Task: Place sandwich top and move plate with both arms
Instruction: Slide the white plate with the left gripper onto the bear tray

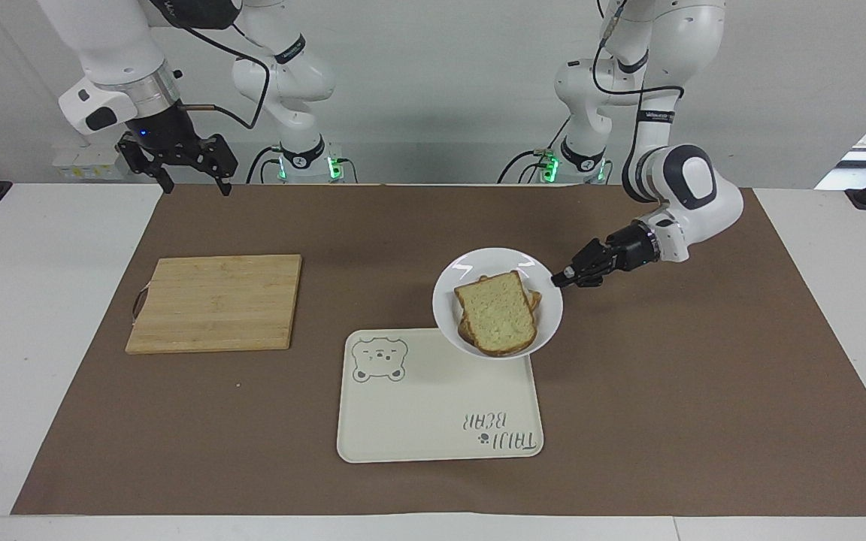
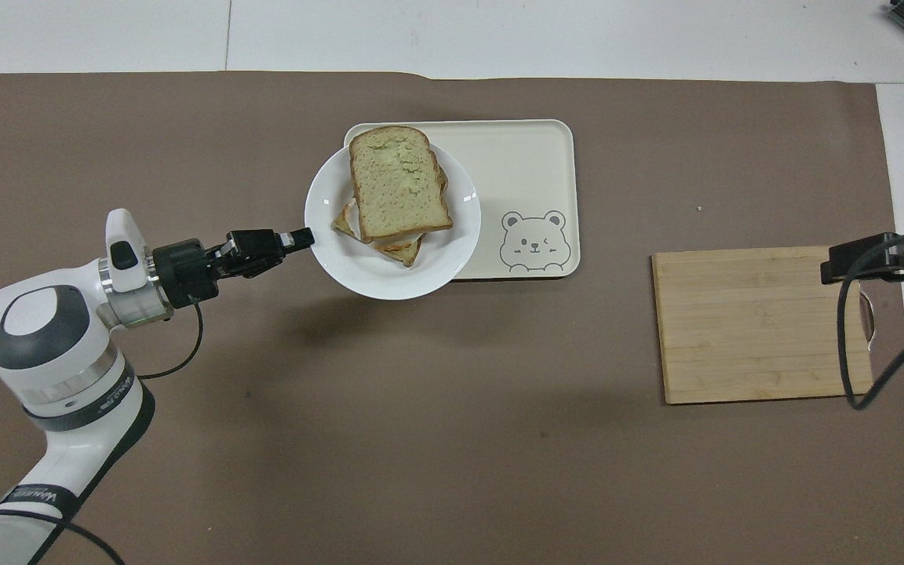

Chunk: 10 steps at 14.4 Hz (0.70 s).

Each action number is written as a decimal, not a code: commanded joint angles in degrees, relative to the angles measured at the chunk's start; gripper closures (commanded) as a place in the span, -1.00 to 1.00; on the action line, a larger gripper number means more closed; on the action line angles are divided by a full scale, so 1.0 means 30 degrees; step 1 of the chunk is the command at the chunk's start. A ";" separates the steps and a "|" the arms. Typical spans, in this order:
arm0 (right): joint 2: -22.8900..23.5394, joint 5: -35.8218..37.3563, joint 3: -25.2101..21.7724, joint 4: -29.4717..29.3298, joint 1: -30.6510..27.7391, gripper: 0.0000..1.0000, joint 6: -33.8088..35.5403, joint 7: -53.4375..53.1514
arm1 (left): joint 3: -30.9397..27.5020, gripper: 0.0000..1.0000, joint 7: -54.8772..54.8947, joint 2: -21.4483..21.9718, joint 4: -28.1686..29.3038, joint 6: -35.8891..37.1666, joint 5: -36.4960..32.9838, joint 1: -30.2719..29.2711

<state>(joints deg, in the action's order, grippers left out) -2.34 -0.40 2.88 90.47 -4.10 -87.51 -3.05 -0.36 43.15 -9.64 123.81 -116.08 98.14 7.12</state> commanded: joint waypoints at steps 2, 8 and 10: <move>0.0048 0.0016 0.0213 -0.0099 -0.0273 -1.00 0.0224 -0.0067 | 0.0673 1.00 0.0413 -0.4512 -0.4523 -0.0909 0.1416 0.0438; 0.0048 0.0016 0.0213 -0.0099 -0.0273 -1.00 0.0224 -0.0067 | 0.2843 1.00 0.0413 -0.6830 -0.7222 -0.4981 0.1592 0.0407; 0.0048 0.0016 0.0213 -0.0099 -0.0273 -1.00 0.0224 -0.0067 | 0.2902 1.00 0.0413 -0.6893 -0.7315 -0.5426 0.1417 0.0467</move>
<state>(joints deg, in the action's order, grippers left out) -2.34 -0.40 2.88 90.47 -4.10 -87.51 -3.05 8.38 44.18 -28.96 104.32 -130.84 101.39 8.03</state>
